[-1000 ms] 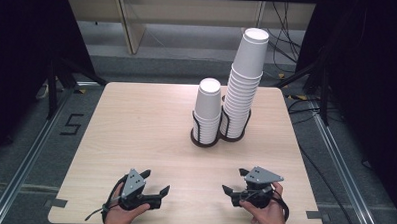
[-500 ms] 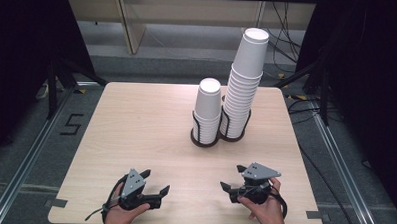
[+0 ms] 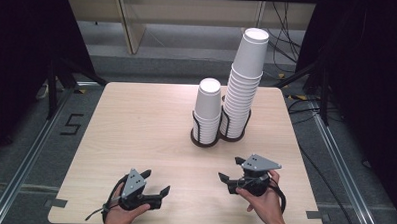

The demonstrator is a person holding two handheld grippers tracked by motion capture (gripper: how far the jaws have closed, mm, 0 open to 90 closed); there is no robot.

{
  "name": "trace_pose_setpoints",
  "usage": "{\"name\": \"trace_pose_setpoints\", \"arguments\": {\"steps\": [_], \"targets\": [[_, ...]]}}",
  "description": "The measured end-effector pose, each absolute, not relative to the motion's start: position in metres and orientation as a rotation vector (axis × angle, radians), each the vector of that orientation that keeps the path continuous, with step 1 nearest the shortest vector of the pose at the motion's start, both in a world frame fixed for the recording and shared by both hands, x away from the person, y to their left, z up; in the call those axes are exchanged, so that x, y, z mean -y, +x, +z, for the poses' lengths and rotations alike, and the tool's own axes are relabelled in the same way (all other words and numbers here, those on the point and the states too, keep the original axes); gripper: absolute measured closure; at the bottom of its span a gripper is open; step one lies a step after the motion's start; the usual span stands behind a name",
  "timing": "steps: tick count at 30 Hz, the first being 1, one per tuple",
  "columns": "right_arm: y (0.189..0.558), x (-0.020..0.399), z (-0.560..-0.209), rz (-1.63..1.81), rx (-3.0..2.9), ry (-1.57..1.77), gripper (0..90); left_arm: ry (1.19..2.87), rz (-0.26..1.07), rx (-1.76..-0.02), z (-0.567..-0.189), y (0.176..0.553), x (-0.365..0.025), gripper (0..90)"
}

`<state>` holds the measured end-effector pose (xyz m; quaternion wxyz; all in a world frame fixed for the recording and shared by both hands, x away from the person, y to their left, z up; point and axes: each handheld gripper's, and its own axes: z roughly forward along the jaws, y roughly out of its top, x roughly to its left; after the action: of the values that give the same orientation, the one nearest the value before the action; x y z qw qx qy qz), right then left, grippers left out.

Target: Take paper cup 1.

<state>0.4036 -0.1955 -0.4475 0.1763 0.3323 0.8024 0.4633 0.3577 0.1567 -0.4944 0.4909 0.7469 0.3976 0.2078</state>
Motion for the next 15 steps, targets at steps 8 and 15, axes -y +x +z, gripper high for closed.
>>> {"name": "trace_pose_setpoints", "arguments": {"steps": [8,15], "targets": [[0.413,0.191,-0.437,1.307,-2.259,0.943,22.2,1.814,0.507,-0.968,-0.495,0.357,-0.157,14.8],[0.422,0.186,-0.425,1.322,-2.232,0.942,22.1,1.818,0.500,-0.972,-0.494,0.357,-0.158,14.8]]}}
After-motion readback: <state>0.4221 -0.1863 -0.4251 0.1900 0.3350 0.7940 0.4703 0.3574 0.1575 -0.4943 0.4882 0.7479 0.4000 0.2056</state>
